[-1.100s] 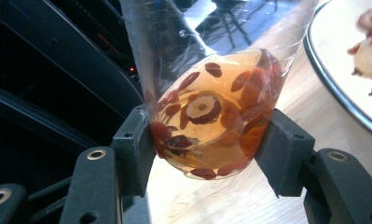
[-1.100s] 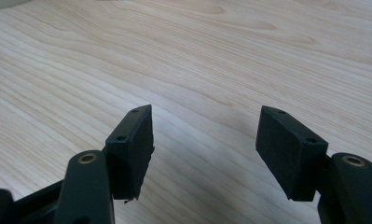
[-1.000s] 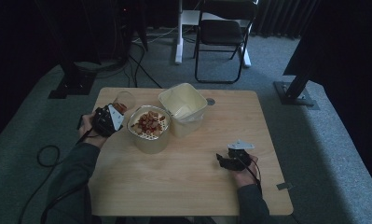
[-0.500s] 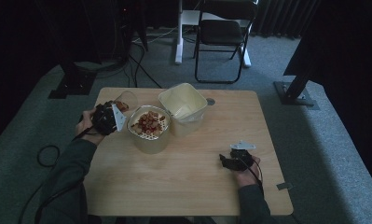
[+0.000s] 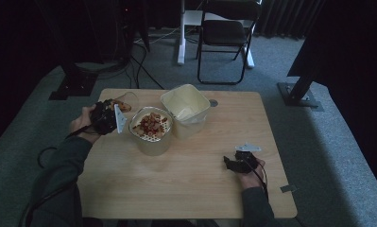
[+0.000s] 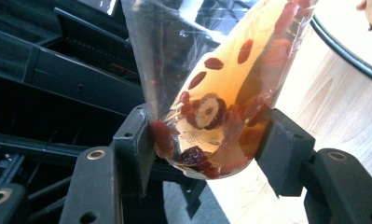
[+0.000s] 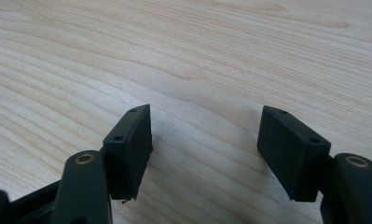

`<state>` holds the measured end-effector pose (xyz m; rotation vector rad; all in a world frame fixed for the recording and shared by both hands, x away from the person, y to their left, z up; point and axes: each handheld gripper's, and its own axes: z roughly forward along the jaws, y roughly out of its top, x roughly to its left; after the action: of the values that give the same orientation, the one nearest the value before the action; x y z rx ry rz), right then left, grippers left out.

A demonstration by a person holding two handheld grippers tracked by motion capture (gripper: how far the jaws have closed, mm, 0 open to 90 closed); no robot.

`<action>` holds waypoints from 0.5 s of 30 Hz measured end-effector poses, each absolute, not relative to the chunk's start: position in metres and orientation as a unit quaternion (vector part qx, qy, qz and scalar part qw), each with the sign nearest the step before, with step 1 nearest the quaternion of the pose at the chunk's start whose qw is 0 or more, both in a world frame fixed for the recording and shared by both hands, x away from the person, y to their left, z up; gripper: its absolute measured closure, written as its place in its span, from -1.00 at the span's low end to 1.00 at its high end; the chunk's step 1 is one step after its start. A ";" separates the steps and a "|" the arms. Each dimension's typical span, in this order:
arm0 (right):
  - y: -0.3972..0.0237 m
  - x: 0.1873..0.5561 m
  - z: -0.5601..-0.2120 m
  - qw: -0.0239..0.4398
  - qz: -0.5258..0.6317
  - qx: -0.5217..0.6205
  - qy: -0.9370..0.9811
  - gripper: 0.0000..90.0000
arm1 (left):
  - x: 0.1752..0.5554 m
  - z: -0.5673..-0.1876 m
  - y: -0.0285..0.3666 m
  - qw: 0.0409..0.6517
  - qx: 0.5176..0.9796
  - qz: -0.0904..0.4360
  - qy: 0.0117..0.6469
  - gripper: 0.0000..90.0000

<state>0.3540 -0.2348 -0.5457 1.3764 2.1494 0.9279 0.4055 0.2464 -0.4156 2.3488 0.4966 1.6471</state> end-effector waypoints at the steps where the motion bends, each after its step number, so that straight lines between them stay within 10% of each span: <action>1: -0.235 0.354 -0.546 0.211 0.334 0.495 0.773 -0.23 | 0.405 -0.415 0.246 0.109 0.803 0.563 0.164 -0.05; 15: -0.235 0.354 -0.547 0.210 0.342 0.485 0.777 -0.24 | 0.404 -0.398 0.243 0.056 0.813 0.568 0.118 -0.05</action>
<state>0.3538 -0.2352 -0.5470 1.3493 2.1613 0.9498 0.4041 0.2426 -0.3976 2.4662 0.3575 1.7244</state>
